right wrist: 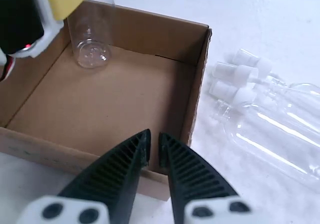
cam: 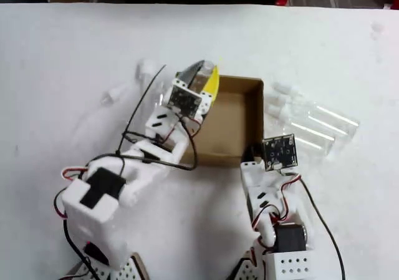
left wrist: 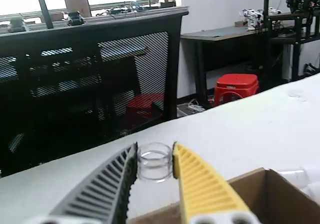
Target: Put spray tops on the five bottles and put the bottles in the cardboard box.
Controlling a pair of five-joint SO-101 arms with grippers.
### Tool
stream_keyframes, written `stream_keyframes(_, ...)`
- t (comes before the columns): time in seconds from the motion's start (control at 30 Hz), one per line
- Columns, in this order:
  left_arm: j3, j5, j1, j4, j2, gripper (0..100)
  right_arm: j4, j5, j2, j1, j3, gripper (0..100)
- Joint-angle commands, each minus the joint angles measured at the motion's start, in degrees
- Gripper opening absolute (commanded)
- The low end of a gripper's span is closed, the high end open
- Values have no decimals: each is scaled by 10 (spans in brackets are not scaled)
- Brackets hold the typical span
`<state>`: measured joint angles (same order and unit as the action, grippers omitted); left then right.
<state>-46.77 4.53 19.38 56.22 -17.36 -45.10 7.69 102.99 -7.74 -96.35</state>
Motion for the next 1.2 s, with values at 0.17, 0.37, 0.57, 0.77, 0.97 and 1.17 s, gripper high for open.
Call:
stream_keyframes(0.17,-2,4,-36,65,-6,24,2,0,0,1,-5,19)
stream_keyframes(0.37,-3,4,-36,52,-7,25,1,0,0,1,-5,19)
stream_keyframes(0.57,1,-18,-38,-10,-2,28,1,0,0,1,-5,19)
stream_keyframes(0.77,3,-49,-55,-10,-1,28,1,0,0,1,-5,19)
stream_keyframes(0.97,3,-52,-55,-9,0,39,1,0,0,1,-5,19)
stream_keyframes(1.17,2,-53,-55,-11,0,123,1,0,0,1,-5,19)
